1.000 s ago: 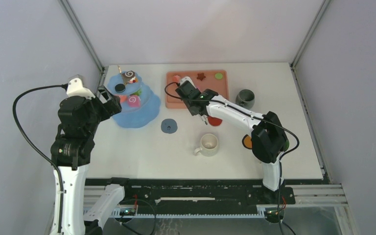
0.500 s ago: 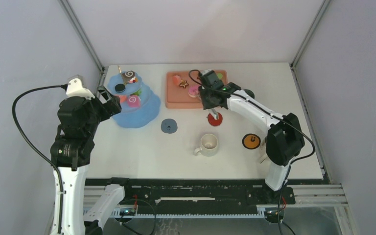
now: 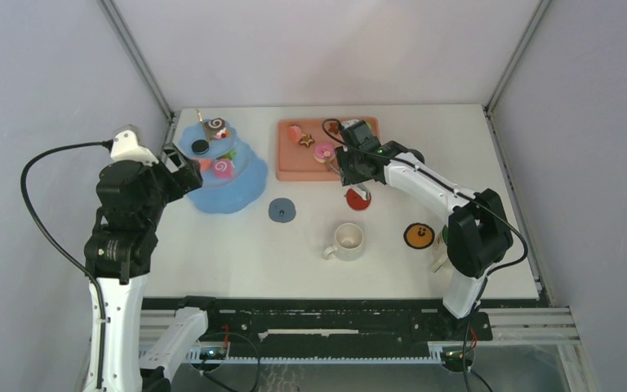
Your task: Serve the afternoon tea
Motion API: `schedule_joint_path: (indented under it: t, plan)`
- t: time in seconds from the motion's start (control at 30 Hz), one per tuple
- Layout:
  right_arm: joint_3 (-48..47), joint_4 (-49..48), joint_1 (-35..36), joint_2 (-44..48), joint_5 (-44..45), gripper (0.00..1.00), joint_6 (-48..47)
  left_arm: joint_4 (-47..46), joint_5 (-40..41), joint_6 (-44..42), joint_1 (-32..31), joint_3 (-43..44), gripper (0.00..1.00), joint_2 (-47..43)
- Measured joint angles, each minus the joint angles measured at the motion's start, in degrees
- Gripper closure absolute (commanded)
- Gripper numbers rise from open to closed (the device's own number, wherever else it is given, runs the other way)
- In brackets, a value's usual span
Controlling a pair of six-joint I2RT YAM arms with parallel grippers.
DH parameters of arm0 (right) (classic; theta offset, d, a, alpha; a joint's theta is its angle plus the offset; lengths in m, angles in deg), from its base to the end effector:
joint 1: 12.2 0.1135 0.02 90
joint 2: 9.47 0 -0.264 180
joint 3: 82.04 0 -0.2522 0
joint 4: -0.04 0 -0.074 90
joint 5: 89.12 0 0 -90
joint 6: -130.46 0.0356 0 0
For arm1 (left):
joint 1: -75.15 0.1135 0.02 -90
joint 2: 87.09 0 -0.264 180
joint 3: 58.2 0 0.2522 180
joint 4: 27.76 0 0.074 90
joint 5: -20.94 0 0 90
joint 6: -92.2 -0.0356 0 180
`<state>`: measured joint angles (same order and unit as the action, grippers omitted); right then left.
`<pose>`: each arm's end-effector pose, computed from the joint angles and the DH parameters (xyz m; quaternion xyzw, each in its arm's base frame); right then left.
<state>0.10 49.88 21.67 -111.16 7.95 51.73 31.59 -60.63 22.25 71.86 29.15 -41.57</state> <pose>0.3262 0.2137 0.2671 -0.1670 0.9337 0.0653 0.3098 0.1272 -0.0021 0.4372 -0.1602 0.7894 -0.0612 0.5894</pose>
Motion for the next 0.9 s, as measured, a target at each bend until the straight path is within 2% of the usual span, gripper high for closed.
schedule_joint_path:
  t: [0.9]
  plan:
    - [-6.12,-3.5,-0.07,-5.86,0.42,0.47,0.02,-0.02,-0.02,0.02,0.0,0.0,0.13,0.98]
